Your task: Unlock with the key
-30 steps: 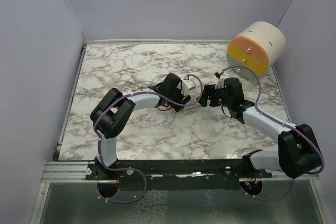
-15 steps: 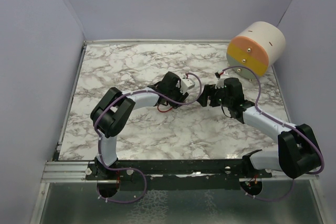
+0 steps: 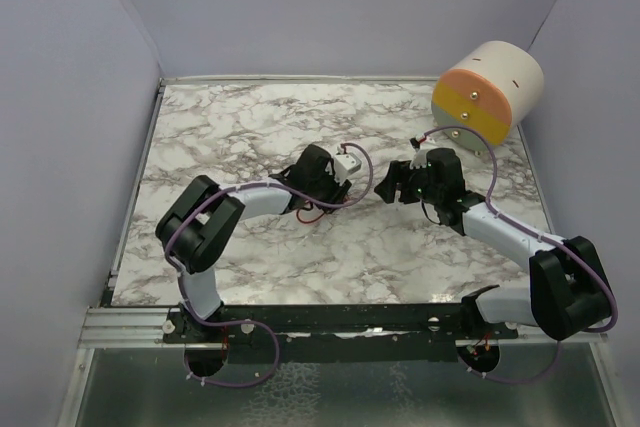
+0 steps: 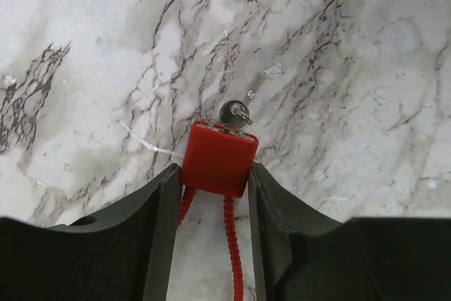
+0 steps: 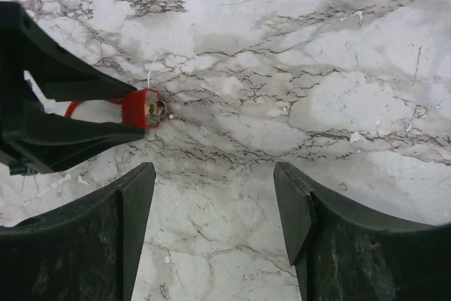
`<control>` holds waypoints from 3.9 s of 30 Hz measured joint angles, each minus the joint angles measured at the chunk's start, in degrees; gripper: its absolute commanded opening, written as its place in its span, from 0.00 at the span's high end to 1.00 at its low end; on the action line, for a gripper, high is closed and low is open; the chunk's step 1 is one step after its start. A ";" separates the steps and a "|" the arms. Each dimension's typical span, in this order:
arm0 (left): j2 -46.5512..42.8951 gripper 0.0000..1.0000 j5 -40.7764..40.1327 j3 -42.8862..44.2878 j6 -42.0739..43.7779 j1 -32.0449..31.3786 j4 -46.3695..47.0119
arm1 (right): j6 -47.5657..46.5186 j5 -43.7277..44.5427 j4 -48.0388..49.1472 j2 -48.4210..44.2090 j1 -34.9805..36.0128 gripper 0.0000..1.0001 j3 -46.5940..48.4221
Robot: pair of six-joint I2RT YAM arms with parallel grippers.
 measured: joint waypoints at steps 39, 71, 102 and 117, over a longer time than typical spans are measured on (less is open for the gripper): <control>-18.60 1.00 -7.61 -16.70 -11.96 -11.93 25.62 | 15.28 -15.08 19.54 -8.98 0.00 0.65 -8.52; -18.60 1.00 -9.73 -16.68 -14.38 -12.87 27.76 | 15.72 -15.96 21.79 -6.71 0.00 0.87 -8.61; -18.03 1.00 -13.53 -16.24 -16.61 -14.03 27.80 | 16.79 -14.93 21.86 -6.58 -0.07 0.99 -8.61; -15.30 1.00 -29.83 -13.03 -16.79 -19.87 27.58 | 19.37 -10.91 16.41 -6.21 -0.42 0.99 -5.35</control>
